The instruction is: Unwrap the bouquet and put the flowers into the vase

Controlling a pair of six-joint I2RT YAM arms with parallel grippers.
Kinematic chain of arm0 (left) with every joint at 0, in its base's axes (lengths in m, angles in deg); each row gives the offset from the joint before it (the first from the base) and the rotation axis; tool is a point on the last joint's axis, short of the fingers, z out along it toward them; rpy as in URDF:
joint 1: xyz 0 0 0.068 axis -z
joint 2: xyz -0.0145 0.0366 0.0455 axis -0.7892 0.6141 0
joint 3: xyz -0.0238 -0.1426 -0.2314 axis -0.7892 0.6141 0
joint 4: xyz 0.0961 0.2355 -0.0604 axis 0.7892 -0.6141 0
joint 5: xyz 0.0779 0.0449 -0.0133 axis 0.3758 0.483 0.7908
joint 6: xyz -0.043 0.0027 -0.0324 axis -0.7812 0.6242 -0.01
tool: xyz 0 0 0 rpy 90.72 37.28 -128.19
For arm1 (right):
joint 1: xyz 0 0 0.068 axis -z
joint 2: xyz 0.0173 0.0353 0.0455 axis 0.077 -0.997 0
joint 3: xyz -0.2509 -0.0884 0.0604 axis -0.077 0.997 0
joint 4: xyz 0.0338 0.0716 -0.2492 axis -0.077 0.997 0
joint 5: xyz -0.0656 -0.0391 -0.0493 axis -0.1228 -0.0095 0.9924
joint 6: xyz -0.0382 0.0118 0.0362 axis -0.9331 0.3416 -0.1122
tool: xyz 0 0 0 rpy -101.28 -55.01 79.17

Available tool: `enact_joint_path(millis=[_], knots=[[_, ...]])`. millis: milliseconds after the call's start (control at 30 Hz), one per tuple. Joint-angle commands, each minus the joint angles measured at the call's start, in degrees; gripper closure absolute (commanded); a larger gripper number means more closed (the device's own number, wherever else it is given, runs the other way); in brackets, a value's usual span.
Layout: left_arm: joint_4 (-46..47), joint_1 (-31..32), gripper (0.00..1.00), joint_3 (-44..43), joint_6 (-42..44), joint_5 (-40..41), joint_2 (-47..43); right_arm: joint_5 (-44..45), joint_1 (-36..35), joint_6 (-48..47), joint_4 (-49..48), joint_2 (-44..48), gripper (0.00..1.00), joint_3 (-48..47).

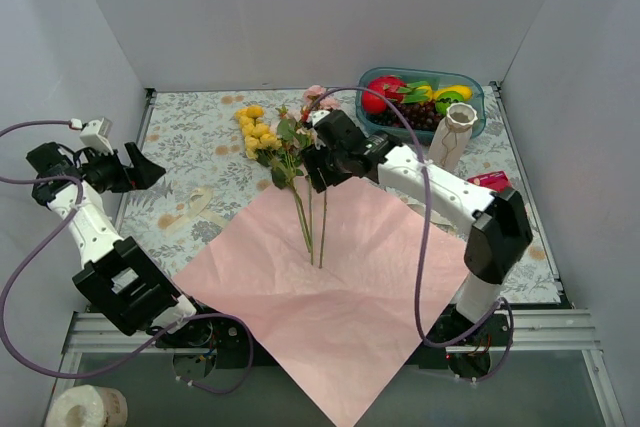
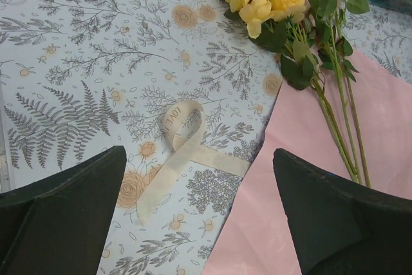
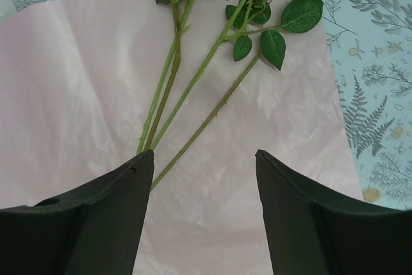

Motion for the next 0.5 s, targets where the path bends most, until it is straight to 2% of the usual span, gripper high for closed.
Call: enact_joint_path(millis=[0, 133, 233, 467], knots=[[-0.55, -0.13, 0.02, 2.12, 4.41, -0.45, -3.13, -1.64, -0.42, -1.33, -8.85, -7.76, 0.28, -3.16], [-1.87, -0.13, 0.02, 3.00, 6.35, 0.16, -3.22, -1.29, -0.34, -0.72, -13.77, -14.11, 0.29, -4.31], [-1.96, -0.13, 0.02, 3.71, 6.88, -0.10, -3.04, 0.29, -0.34, 0.07, -14.49, -19.03, 0.33, -7.64], [-2.13, -0.04, 0.02, 3.71, 6.88, -1.16, -1.55, 1.87, -0.16, 1.30, -13.35, -27.65, 0.53, -14.94]])
